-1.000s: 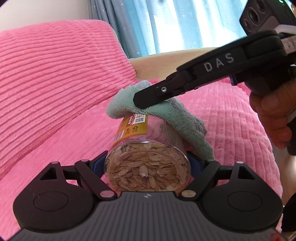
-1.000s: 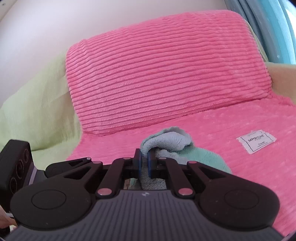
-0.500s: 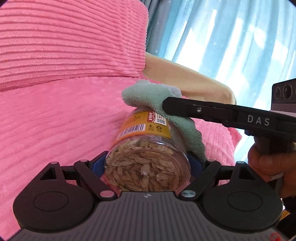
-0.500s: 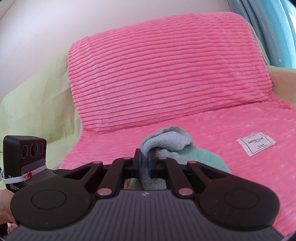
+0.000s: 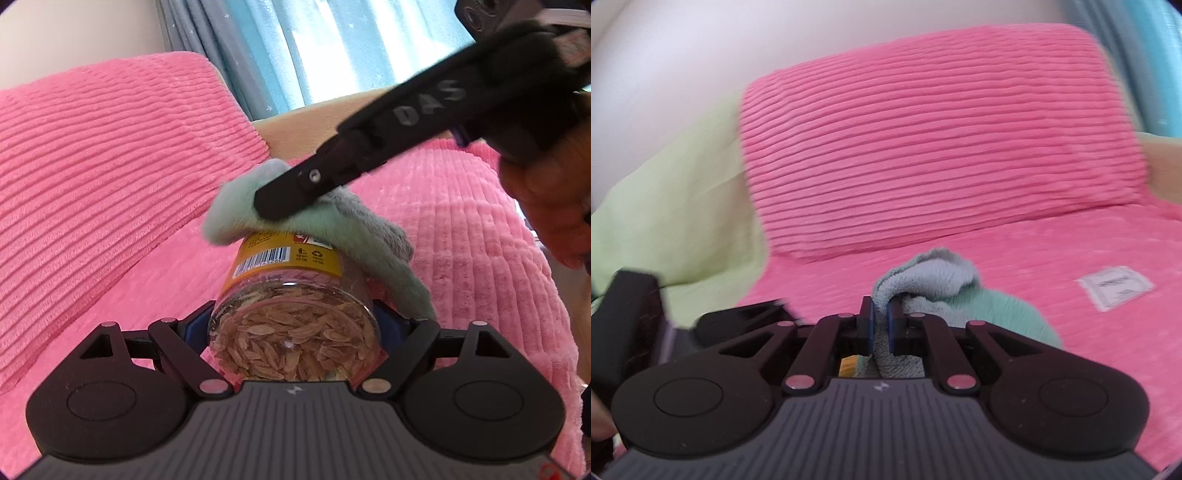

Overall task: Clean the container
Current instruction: 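Rotate the jar with the left gripper while the right wipes its label side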

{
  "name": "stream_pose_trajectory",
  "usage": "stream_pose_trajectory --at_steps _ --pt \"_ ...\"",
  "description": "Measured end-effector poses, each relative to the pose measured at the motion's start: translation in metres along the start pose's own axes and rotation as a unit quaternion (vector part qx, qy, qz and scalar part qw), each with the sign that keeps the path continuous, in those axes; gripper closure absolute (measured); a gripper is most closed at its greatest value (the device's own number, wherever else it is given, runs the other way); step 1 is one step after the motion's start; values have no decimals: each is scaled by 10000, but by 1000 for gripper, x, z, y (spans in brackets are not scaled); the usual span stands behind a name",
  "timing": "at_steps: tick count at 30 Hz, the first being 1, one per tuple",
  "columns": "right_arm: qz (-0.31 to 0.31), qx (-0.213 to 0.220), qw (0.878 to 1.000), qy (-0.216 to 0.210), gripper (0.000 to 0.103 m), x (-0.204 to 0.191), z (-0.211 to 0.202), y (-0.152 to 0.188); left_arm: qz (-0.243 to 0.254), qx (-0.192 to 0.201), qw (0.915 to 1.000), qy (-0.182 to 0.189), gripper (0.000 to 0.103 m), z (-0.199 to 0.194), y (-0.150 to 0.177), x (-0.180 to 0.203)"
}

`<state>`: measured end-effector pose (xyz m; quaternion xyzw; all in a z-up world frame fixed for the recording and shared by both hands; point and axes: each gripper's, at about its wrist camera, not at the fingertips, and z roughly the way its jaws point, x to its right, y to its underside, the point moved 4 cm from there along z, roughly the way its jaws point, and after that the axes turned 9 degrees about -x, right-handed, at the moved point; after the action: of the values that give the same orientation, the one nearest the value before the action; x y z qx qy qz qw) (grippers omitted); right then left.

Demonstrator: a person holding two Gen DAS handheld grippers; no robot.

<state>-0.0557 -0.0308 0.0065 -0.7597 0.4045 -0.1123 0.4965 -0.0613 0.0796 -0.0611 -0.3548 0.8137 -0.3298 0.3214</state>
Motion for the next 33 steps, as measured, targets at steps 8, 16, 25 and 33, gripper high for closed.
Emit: stream_pose_trajectory --at_steps 8,16,25,33 --pt "-354 -97 9993 -28 98 -11 4 1 -5 -70 10000 -18 18 6 3 3" --pt "382 156 9976 564 98 16 -1 2 -73 -73 9999 26 18 10 14 3" --pt "408 134 9974 574 98 20 2 -1 -1852 -56 9757 1167 15 8 26 -35" --pt "421 125 9972 613 98 19 2 0 -2217 -13 9646 1431 17 -2 32 -28"
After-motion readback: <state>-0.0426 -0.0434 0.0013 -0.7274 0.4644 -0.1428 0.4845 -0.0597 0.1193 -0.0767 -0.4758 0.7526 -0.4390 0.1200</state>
